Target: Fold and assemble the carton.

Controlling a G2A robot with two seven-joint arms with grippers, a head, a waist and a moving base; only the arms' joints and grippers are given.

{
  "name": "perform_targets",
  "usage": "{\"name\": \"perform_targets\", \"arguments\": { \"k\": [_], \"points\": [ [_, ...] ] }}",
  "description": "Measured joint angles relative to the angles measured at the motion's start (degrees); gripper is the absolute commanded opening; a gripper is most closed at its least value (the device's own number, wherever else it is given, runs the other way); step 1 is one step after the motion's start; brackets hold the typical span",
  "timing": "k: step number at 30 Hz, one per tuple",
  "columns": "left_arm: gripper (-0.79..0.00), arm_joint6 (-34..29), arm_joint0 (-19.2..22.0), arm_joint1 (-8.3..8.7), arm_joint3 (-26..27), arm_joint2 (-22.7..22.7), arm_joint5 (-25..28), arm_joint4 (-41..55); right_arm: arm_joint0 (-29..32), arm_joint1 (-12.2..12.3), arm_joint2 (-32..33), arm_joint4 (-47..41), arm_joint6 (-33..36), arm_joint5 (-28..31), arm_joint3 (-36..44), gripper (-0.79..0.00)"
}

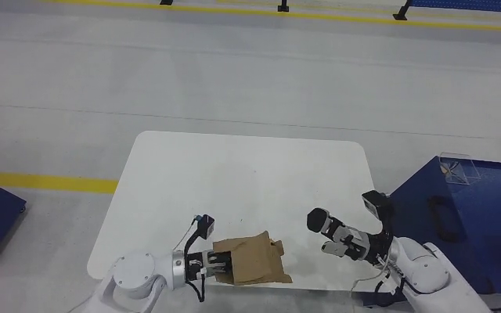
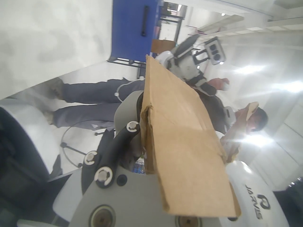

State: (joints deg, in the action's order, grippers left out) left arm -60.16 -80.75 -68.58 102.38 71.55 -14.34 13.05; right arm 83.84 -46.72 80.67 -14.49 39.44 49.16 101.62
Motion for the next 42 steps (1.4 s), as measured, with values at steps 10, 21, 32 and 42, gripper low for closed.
{"name": "perform_targets", "arguments": {
  "k": [10, 21, 32, 42],
  "points": [
    [-0.785, 14.73, 7.71, -2.52, -8.85, -5.58, -23.42, 40.58, 5.71, -2.43, 0.49, 50.27, -28.16, -17.29, 6.79, 0.0],
    [-0.785, 14.2, 5.82, -1.88, -6.27, -7.6, -15.04, 33.38, 5.95, -3.6, -1.18, 55.83, -36.78, -18.73, 4.53, 0.0],
    [-0.785, 17.45, 4.25, -1.28, -4.24, -8.33, -12.03, 28.19, 5.19, -4.27, -3.14, 56.54, -30.77, -20.96, 4.15, 0.0],
    [-0.785, 18.72, 3.88, -1.05, -4.84, -7.75, -10.78, 29.34, 2.6, -5.51, -9.29, 58.06, -29.33, -20.41, 2.01, 0.0]
  ]
}}
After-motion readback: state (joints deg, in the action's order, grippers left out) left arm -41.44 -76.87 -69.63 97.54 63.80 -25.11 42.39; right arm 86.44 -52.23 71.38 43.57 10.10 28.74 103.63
